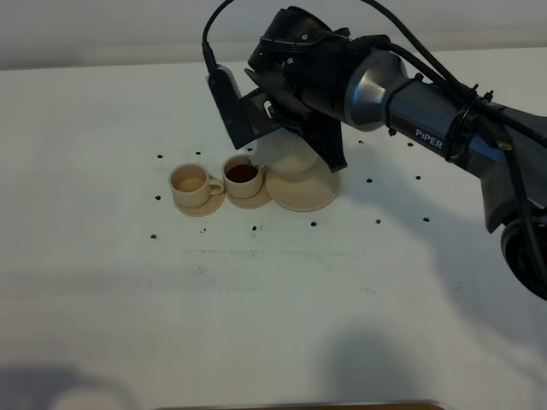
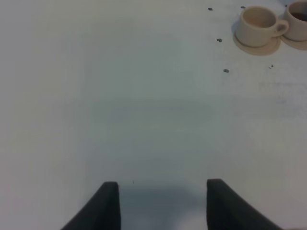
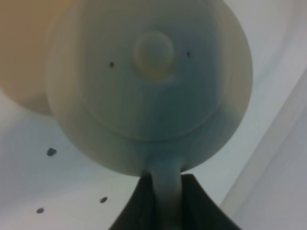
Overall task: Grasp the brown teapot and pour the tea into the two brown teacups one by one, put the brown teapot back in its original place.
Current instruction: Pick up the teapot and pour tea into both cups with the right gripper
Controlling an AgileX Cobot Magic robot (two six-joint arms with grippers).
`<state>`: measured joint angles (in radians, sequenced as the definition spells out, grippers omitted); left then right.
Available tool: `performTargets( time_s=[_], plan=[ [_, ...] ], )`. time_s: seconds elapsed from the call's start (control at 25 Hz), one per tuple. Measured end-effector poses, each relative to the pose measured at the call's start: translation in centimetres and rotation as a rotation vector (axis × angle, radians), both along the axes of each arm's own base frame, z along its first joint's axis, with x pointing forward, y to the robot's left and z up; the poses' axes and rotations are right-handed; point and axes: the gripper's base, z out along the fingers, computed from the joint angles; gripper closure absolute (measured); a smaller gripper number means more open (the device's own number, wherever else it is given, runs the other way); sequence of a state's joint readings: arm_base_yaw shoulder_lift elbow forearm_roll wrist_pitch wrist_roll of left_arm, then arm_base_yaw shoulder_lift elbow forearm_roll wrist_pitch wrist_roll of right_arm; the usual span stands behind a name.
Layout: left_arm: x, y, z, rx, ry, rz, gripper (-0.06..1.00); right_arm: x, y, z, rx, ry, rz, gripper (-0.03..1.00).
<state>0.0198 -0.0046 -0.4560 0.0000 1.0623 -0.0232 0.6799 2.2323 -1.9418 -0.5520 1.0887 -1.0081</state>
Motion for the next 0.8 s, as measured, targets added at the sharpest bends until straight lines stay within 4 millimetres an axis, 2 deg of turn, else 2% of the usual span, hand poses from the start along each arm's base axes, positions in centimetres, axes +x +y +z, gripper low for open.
performTargets(
  time_s=[0.8],
  plan=[
    [0.0, 0.0, 0.0, 0.0, 0.0, 0.0, 0.47, 0.19, 0.18, 0.12, 0.005, -0.026, 0.019, 0.88]
  ],
)
